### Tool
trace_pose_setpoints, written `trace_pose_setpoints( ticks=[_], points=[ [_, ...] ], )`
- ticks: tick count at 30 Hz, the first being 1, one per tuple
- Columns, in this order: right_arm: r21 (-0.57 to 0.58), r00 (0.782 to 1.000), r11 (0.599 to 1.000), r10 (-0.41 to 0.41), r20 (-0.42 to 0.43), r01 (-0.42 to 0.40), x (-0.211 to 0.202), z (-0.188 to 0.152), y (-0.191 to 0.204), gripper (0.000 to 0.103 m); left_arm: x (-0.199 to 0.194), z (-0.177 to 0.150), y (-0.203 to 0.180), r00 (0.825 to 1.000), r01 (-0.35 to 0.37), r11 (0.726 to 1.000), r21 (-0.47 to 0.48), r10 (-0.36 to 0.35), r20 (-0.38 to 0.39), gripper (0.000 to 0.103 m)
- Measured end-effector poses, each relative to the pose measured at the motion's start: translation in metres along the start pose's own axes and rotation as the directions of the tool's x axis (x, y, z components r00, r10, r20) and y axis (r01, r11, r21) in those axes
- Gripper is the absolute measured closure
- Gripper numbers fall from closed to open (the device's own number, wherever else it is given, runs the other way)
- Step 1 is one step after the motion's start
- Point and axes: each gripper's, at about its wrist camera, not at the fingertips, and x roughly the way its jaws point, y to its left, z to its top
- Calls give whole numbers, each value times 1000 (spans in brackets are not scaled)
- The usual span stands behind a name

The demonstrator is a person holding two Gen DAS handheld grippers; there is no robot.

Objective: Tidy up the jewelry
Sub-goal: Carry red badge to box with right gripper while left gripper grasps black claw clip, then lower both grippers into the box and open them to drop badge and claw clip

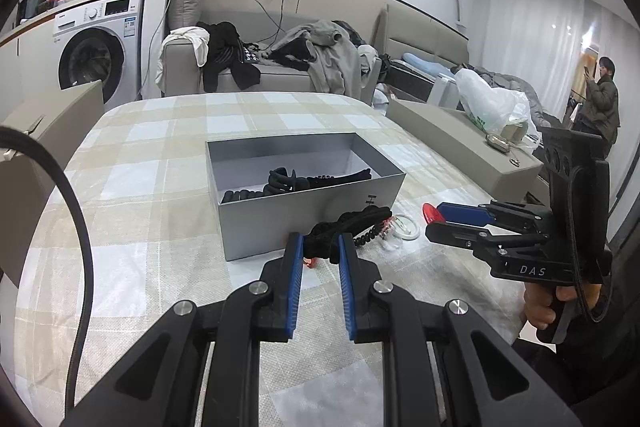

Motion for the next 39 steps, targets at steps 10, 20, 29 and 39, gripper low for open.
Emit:
trace_pose_setpoints(
  ticks=[10, 20, 29, 39],
  points=[
    [9, 999, 1000, 9, 37, -9, -7, 3, -1, 61, -7, 2, 7, 999, -19, 1000, -23, 20, 43, 91],
    [36, 995, 999, 31, 92, -34, -16, 25, -1, 61, -22, 24, 9, 991, -58, 997, -45, 63, 114, 91],
    [50, 989, 997, 57, 138, -65, -10, 51, 4, 61, -8, 52, 10, 987, -69, 997, -33, 73, 142, 91],
    [63, 984, 995, 63, 167, -74, 3, 75, 2, 61, 13, 54, 25, 986, -95, 993, -70, 104, 129, 91]
  ],
)
